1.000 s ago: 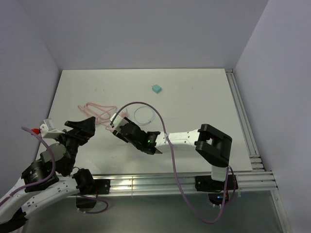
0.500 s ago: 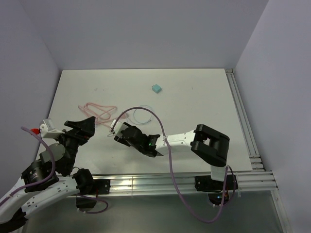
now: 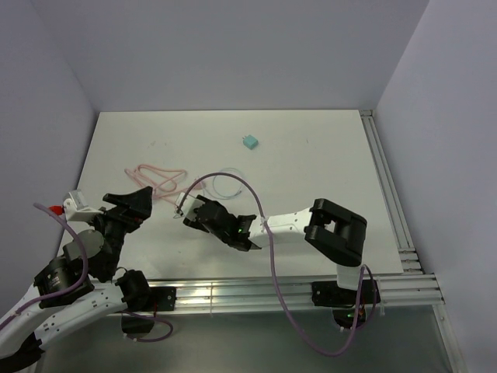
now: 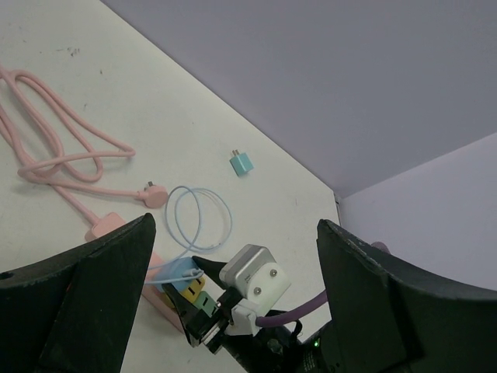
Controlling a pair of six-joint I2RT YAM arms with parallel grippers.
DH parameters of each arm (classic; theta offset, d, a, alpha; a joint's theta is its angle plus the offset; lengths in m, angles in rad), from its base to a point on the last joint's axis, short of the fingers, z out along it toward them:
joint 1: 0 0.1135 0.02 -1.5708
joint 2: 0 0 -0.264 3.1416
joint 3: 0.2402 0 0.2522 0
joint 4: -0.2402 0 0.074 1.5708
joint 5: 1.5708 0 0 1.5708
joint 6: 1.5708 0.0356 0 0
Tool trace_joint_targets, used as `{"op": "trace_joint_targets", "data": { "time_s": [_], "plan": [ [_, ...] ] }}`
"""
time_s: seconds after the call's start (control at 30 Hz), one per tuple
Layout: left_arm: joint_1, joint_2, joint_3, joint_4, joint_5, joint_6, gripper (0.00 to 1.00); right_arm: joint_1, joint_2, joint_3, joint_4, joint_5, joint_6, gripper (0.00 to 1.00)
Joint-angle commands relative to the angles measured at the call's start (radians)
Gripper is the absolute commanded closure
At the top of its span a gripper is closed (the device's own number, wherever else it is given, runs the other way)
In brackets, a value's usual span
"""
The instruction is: Insert the plug
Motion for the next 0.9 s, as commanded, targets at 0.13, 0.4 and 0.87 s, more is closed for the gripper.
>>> {"op": "trace_joint_targets", "data": {
  "time_s": [0.13, 0.4, 0.87],
  "plan": [
    [0.001, -0.018, 0.0, 0.024, 0.008, 0.019, 0.1, -0.045, 0.001, 0.081, -0.121, -0.062, -0.049, 1.0],
    [0.001, -0.035, -0.008, 0.027, 0.006, 0.024, 0.1, -0.06, 0.015, 0.094, -0.181, -0.145, -0.02, 1.0],
    [0.001, -0.028, -0.016, 0.038, 0.009, 0.026, 0.09, -0.062, 0.035, 0.153, -0.215, -0.156, 0.017, 1.0]
  ]
}}
